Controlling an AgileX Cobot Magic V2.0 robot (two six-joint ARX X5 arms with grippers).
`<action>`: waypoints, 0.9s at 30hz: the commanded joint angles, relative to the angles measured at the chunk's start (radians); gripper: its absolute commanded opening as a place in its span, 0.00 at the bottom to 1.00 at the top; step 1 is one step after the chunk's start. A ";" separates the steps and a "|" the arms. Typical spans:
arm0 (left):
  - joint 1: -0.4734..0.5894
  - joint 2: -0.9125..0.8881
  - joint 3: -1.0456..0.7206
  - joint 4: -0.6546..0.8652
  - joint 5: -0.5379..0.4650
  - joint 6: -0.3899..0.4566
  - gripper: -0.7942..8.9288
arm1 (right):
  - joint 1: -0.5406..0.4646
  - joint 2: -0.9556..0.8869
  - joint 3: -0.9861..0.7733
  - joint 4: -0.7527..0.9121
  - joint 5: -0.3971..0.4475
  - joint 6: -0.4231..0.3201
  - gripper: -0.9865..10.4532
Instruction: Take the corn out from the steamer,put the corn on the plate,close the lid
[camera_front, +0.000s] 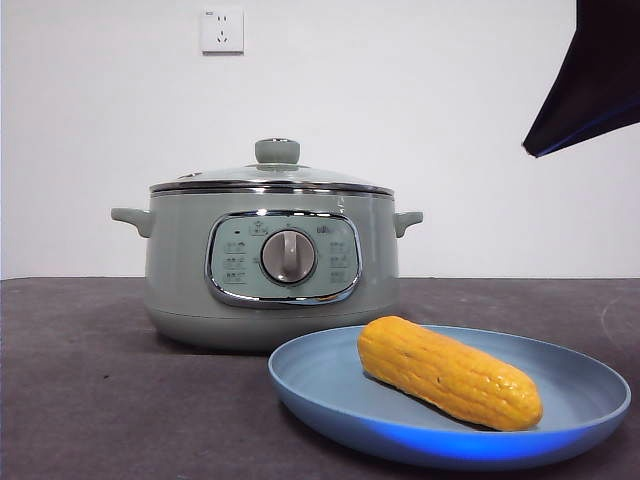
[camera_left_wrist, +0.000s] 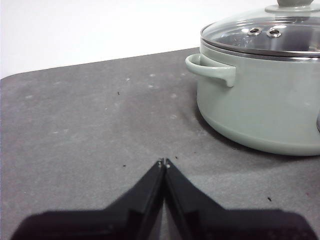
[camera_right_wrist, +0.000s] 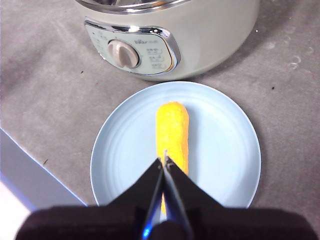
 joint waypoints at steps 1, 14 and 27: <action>0.003 -0.003 -0.014 0.006 0.000 -0.010 0.08 | 0.002 -0.002 -0.008 0.005 0.002 -0.004 0.09; 0.003 -0.003 -0.014 0.006 0.000 -0.010 0.08 | 0.002 -0.004 -0.008 0.005 0.002 -0.004 0.09; 0.003 -0.003 -0.014 0.006 0.000 -0.010 0.08 | -0.258 -0.214 -0.008 0.047 0.058 -0.092 0.09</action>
